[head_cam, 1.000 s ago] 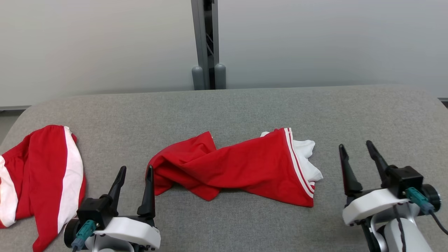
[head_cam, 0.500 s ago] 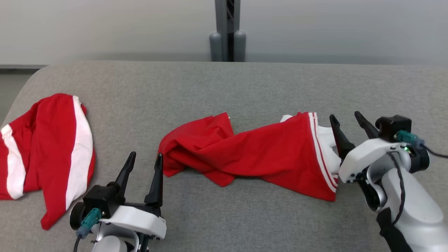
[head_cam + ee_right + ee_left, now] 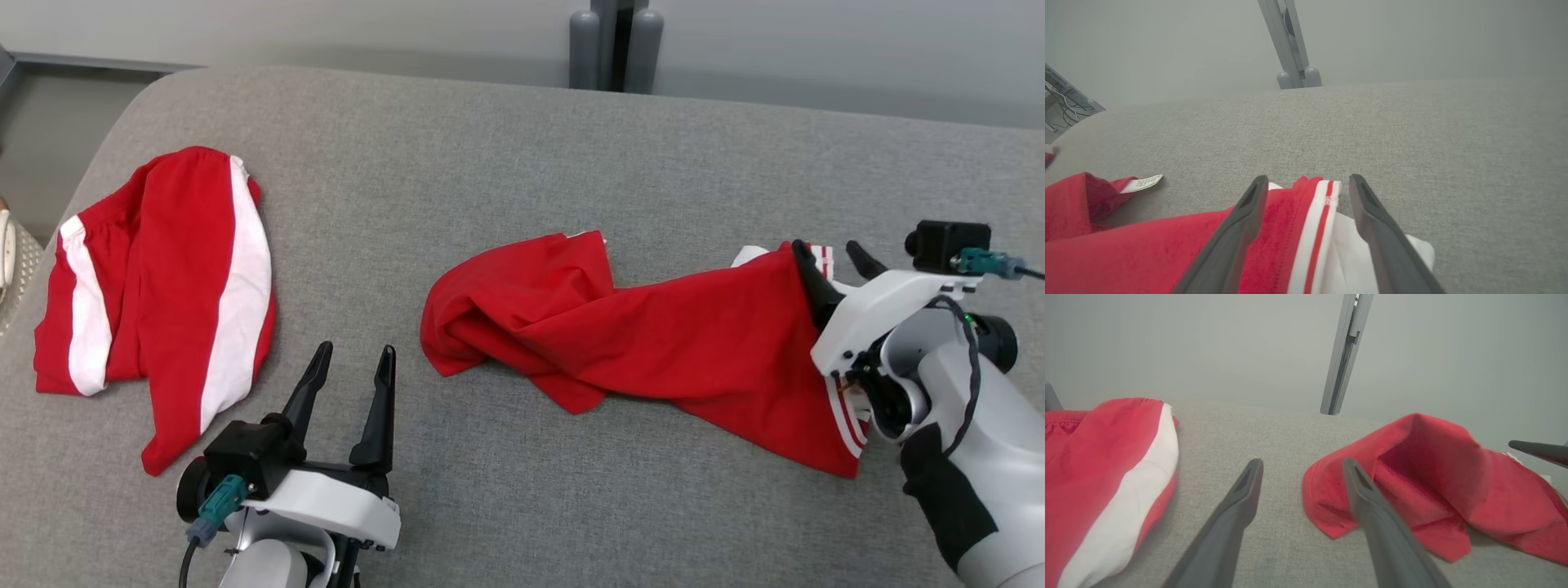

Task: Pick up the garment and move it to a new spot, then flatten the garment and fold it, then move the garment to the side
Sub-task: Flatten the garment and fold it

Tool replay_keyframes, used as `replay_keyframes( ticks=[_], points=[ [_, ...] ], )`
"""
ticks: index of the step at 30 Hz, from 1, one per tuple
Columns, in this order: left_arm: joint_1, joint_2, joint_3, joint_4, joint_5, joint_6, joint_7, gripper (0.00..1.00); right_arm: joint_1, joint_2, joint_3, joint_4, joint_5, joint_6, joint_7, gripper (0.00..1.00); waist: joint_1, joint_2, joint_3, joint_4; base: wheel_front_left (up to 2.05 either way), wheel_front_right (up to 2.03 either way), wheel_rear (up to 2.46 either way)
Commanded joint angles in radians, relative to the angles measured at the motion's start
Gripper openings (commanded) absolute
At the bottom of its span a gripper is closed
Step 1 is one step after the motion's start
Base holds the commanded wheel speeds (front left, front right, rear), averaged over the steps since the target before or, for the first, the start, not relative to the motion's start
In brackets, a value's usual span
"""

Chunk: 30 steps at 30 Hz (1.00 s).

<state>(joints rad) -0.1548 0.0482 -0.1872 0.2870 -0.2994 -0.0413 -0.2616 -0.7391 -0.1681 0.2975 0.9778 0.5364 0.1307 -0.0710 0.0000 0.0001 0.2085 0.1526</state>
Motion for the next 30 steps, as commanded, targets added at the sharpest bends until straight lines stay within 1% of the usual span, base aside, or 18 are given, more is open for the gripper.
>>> replay_keyframes(
  ticks=[1, 8, 14, 15, 16, 23, 30],
  points=[
    [-0.018, 0.004, -0.001, -0.005, -0.004, 0.004, -0.003, 1.0, -0.024, -0.017, 0.008, 0.01, 0.016, 0.0, -0.003, 1.0, 0.0, -0.0001, 0.015, 0.012, 0.0, 0.0, 0.0],
    [-0.04, 0.004, 0.001, -0.005, -0.009, 0.002, -0.003, 1.0, -0.072, -0.033, 0.045, 0.078, 0.073, 0.0, 0.01, 1.0, 0.0, -0.0001, 0.043, 0.033, 0.0, 0.0, 0.0],
    [-0.048, 0.004, 0.002, -0.005, -0.009, 0.003, -0.003, 1.0, -0.085, -0.034, 0.104, 0.09, 0.112, 0.0, 0.015, 1.0, 0.0, -0.0001, 0.054, 0.037, 0.0, 0.0, 0.0],
    [-0.049, 0.004, 0.001, -0.004, -0.008, 0.004, -0.003, 1.0, -0.086, -0.032, 0.112, 0.088, 0.121, 0.0, 0.019, 0.47, 0.0, -0.0001, 0.054, 0.037, 0.0, 0.0, 0.0],
    [-0.05, 0.004, 0.0, -0.003, -0.009, 0.005, -0.003, 1.0, -0.087, -0.033, 0.12, 0.086, 0.13, 0.0, 0.02, 0.0, 0.0, -0.0001, 0.054, 0.037, 0.0, 0.0, 0.0],
    [-0.051, 0.004, -0.001, 0.003, -0.011, 0.01, -0.003, 1.0, -0.083, -0.046, 0.19, 0.037, 0.19, 0.0, -0.023, 0.0, 0.0, -0.0001, 0.037, 0.028, 0.0, 0.0, 0.0],
    [-0.024, 0.004, -0.002, 0.007, -0.02, 0.016, -0.003, 1.0, -0.079, -0.079, 0.272, -0.031, 0.222, 0.0, -0.108, 0.0, 0.0, -0.0001, -0.024, 0.009, 0.0, 0.0, 0.0]
  ],
)
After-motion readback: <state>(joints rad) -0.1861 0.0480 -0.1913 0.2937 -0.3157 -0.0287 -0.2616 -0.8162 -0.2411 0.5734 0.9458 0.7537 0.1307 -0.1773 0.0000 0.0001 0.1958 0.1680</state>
